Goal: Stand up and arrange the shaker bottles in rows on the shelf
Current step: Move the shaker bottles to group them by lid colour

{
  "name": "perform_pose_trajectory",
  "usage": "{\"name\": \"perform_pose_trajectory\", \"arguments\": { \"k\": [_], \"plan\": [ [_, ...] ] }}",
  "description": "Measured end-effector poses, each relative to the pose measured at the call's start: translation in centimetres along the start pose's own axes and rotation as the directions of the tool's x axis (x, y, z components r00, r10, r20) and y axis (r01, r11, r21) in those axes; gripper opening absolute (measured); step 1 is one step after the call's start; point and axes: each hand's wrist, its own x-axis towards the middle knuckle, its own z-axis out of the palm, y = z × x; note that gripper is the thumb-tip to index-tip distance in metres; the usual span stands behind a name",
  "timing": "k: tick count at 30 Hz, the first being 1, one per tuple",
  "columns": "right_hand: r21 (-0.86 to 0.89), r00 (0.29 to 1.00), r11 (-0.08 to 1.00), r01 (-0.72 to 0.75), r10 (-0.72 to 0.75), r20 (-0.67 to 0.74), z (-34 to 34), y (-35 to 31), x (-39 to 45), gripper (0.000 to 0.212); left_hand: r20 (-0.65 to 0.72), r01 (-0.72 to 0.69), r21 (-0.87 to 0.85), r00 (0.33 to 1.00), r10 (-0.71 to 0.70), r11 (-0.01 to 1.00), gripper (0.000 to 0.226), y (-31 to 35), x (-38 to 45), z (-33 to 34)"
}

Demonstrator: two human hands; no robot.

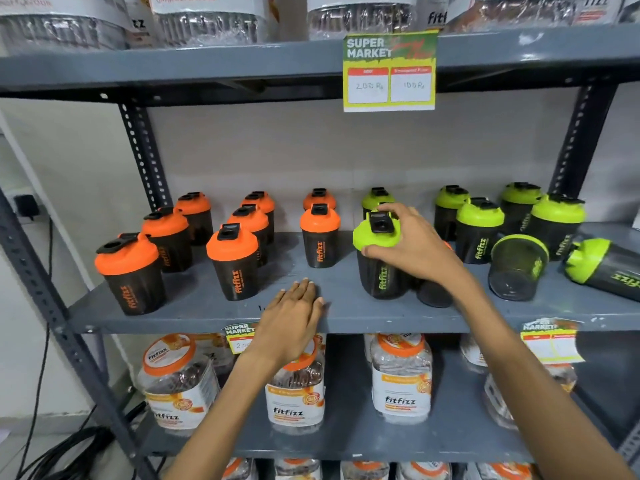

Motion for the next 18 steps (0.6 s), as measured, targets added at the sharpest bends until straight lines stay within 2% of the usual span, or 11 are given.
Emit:
{"name": "perform_pose_trajectory", "arguments": {
  "k": [2,7,12,14,15,17,18],
  "plan": [
    [0.003,0.999,0.999,-0.043,0.043,-0.003,-0.1,0.6,0.5,0.081,0.014,0.015,-0.032,1.000,-0.014,0.999,0.059,0.1,0.3,0.0],
    [-0.027,0.993,0.996,-0.085,0.087,0.083,0.4,2.1,1.0,0.083,-0.006,0.023,0.012,1.000,-0.023,1.000,0.058,0.1,0.2,0.6],
    [-0.016,0.984,0.999,-0.042,0.044,0.172,-0.6,2.5,0.4,0.089,-0.029,0.024,0.010,0.999,-0.024,1.000,0.057,0.1,0.1,0.9],
    [0.056,0.995,0.997,-0.052,0.046,0.093,-1.7,2.9,-0.1,0.083,-0.035,0.024,0.012,0.999,-0.024,1.000,0.056,0.0,0.1,0.9],
    [0.104,0.996,0.990,-0.091,0.093,-0.015,-2.5,3.3,-0.3,0.079,-0.035,0.027,0.010,0.999,-0.027,1.000,0.057,0.0,0.1,0.9],
    [0.149,0.946,0.965,-0.218,0.246,-0.209,-3.9,4.7,-0.3,0.069,-0.033,0.034,0.009,0.999,-0.033,0.999,0.057,0.0,0.0,0.9],
    [0.099,0.923,0.948,-0.302,0.317,-0.221,-4.6,5.5,-0.2,0.065,-0.032,0.034,0.008,0.999,-0.034,0.999,0.057,0.1,0.0,0.9]
  ]
}}
